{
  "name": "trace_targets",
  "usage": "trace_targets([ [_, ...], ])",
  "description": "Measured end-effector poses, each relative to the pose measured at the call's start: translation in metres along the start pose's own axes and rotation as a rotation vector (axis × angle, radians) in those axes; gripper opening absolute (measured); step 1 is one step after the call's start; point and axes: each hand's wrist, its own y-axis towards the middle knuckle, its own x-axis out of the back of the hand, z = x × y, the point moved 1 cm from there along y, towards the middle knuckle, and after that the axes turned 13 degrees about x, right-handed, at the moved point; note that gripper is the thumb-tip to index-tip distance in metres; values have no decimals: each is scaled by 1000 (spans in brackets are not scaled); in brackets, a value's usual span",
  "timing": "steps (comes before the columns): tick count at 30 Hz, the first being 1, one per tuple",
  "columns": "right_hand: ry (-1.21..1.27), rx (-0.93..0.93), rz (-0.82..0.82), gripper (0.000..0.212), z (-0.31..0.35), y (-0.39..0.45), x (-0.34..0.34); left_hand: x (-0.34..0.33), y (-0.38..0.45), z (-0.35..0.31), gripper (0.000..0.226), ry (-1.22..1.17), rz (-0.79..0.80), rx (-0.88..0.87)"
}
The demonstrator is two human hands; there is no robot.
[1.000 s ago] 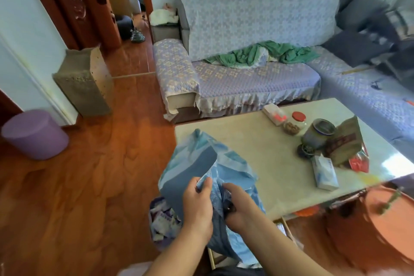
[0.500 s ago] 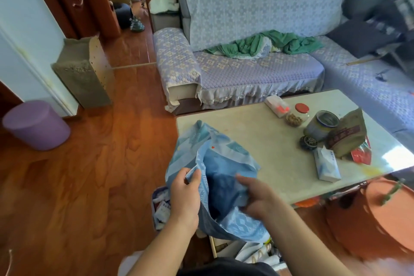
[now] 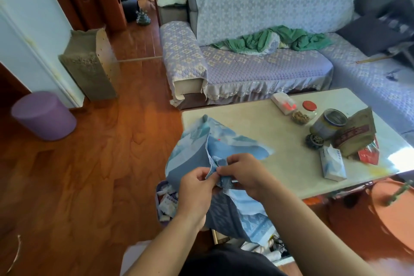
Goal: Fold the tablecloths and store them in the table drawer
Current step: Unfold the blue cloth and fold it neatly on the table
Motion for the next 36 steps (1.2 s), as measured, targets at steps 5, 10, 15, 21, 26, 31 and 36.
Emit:
trace_targets([
  [5,252,-153,21,21,0,-2,1,4,-5,0,24,-2,70,11],
  [10,322,-218,-45,8,-7,-1,-5,6,-5,2,30,105,93,-13],
  [15,322,-247,-106,8,-12,-3,-5,12,-10,-1,20,563,-13,-202],
  [21,355,-288,-183,12,-16,-3,-10,6,-22,-4,18,551,-8,-196],
  [26,398,-299,-234,6,-19,-7,-18,-2,-28,4,9,454,-43,-201],
  [31,502,-340,-250,8,-22,-10,-26,-3,-11,17,17,520,-233,-276],
  [36,680,-464,-177,9,-18,-5,-18,-9,-9,20,14,625,-294,-424],
])
